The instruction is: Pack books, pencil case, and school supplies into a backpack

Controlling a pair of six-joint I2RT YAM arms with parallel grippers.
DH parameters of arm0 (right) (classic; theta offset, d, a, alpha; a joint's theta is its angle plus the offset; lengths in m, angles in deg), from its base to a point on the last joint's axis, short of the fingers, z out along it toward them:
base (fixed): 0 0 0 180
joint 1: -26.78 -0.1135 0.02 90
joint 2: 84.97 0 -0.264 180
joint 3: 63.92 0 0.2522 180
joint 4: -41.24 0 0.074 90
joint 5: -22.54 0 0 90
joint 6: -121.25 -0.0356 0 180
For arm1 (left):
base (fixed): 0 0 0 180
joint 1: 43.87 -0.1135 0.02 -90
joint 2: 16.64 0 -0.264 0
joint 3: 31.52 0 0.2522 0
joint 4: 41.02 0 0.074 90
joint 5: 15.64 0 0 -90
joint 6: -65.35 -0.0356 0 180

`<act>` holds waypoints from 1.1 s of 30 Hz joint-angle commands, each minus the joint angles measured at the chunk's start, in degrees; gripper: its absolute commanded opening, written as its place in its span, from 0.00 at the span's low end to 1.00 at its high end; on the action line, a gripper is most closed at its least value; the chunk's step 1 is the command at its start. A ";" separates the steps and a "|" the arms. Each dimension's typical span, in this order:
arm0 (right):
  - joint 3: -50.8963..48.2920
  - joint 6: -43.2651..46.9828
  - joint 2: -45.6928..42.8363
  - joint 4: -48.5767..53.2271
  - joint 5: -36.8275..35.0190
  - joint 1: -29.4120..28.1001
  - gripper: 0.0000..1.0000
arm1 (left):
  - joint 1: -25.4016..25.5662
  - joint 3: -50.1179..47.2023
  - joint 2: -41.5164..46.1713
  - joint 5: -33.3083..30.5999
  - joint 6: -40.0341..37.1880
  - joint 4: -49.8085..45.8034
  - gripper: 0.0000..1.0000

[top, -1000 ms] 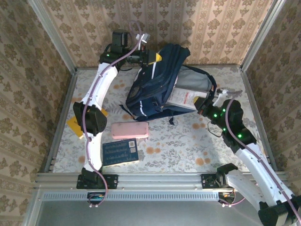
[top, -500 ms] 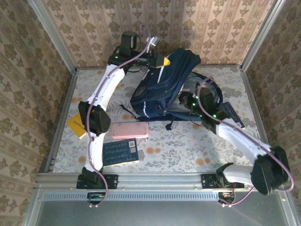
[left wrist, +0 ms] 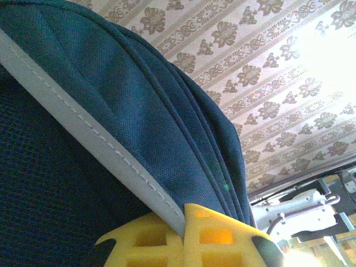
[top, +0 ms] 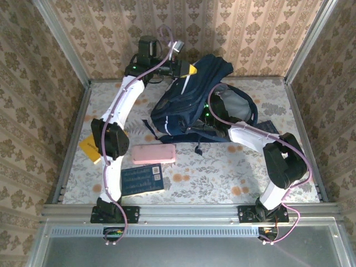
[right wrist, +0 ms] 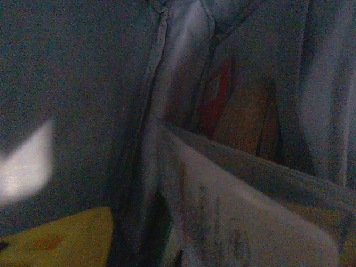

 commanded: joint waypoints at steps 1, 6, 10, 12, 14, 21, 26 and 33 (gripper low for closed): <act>-0.36 4.94 -3.34 -7.23 3.47 -0.21 0.84 | -0.97 1.20 2.84 4.43 0.92 10.67 0.00; -2.17 11.49 -10.13 -8.29 6.15 0.57 0.91 | -2.32 0.98 2.10 2.70 1.52 10.50 0.00; -3.81 13.53 -15.47 -4.35 3.72 0.92 0.90 | -3.17 0.25 1.92 1.58 1.81 10.20 0.00; -5.84 12.72 -18.80 -2.66 1.13 1.32 0.89 | -3.56 -0.23 2.04 0.64 1.03 9.03 0.00; -7.83 12.42 -22.01 -1.07 -0.86 1.73 0.88 | -4.15 -0.30 2.03 -1.37 -0.87 5.56 0.00; -12.09 17.34 -34.04 4.46 -6.43 1.73 0.87 | -5.51 -0.29 0.14 -11.26 -6.34 -5.37 0.00; -17.03 18.16 -41.67 6.29 -6.02 1.64 0.85 | -5.33 4.36 -4.51 -18.49 -9.20 -12.49 0.00; -22.40 19.51 -47.65 11.15 -6.26 1.50 0.84 | -4.05 8.23 -11.08 -26.08 -11.33 -18.71 0.02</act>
